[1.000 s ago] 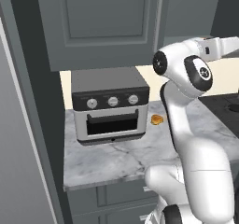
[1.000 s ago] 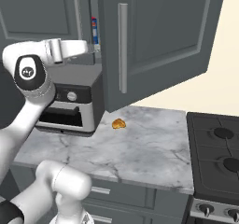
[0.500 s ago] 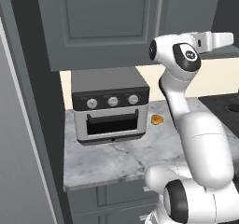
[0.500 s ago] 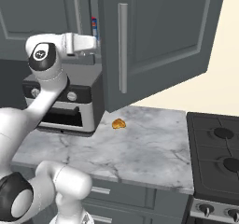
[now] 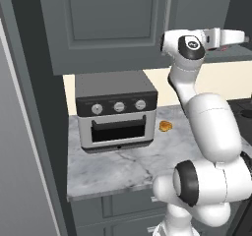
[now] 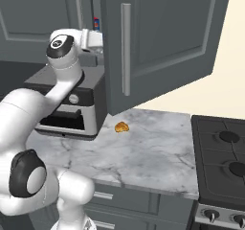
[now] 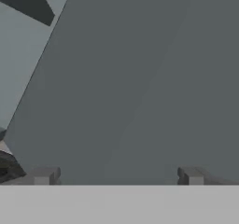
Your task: Pick the sponge and bar soap from the cabinet and place them on the counter.
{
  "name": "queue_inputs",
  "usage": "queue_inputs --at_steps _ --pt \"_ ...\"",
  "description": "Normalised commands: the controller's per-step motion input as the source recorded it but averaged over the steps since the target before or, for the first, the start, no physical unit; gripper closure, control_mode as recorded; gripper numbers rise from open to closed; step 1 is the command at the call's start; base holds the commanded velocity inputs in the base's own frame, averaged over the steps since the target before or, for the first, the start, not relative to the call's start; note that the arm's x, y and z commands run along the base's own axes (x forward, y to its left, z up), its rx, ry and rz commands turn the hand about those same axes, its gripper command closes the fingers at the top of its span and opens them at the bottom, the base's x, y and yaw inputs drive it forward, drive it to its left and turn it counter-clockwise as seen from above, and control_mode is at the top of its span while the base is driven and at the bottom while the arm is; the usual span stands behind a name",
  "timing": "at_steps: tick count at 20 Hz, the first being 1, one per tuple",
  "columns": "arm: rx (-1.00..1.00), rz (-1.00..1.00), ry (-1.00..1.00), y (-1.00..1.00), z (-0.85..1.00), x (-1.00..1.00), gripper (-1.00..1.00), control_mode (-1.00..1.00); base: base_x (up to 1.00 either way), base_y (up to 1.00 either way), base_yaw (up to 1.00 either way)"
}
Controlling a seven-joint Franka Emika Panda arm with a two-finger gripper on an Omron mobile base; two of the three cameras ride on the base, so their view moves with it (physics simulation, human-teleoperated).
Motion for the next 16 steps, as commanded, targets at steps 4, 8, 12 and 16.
queue_inputs --at_steps 4,8,12,16 --pt "0.02 -0.18 0.00 -0.44 0.00 0.00 -1.00 -1.00 0.00 0.00 0.00" --pt "0.03 -0.17 0.00 -0.45 0.00 0.00 -1.00 -1.00 0.00 0.00 0.00" --pt "0.03 -0.17 0.00 -0.46 0.00 0.00 -1.00 -1.00 0.00 0.00 0.00" --pt "0.04 -0.20 0.00 -0.50 0.00 -0.13 -1.00 -1.00 0.00 0.00 0.00"
